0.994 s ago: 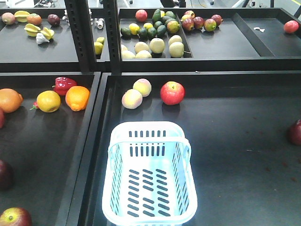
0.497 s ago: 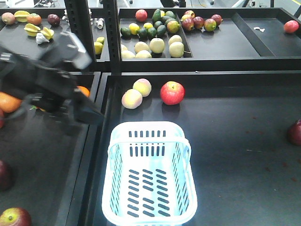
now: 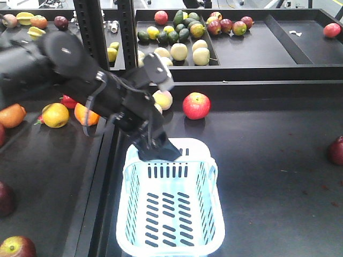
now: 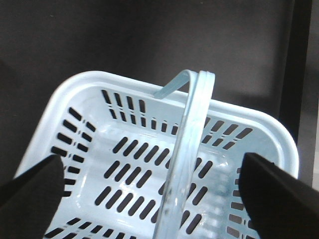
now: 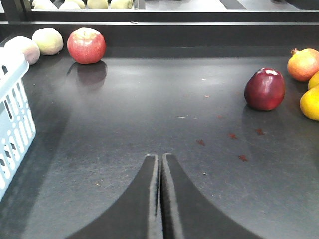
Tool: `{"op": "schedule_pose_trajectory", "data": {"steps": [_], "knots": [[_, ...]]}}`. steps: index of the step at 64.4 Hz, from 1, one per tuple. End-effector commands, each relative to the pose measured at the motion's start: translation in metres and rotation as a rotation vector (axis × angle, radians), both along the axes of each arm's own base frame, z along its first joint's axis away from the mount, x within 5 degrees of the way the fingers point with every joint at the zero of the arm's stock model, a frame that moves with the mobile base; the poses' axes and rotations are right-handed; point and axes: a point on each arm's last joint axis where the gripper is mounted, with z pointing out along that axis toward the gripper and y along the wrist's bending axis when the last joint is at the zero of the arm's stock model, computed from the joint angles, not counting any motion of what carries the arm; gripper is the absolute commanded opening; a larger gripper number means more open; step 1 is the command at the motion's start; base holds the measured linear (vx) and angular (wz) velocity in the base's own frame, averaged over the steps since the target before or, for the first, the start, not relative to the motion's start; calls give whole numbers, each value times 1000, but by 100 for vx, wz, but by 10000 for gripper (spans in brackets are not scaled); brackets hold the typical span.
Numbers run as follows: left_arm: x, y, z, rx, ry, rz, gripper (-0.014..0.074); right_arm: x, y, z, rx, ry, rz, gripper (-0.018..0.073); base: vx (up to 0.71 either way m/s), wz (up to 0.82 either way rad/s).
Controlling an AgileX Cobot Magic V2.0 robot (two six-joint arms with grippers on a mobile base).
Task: Pick three apples into basket with both arms
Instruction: 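Reach the left gripper down to the light-blue basket handle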
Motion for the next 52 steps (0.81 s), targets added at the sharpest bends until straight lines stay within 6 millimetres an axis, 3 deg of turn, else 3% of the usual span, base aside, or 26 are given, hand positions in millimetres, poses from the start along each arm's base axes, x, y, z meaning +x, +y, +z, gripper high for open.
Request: {"op": "schedule_pose_trajectory", "data": {"steps": [1, 17, 31, 38, 52], "knots": [[0, -9, 15, -60, -34, 4, 626, 2, 0, 6, -18, -70, 4, -4, 0, 0], [9, -16, -33, 58, 126, -14, 578, 2, 0, 6, -18, -70, 4, -4, 0, 0], [15, -15, -53, 131, 150, -27, 514, 2, 0, 6, -18, -70, 4, -4, 0, 0], [15, -15, -53, 130, 152, -26, 398, 2, 0, 6, -17, -69, 4, -4, 0, 0], [7, -13, -48, 147, 198, -63, 25, 2, 0, 6, -17, -69, 4, -4, 0, 0]]}}
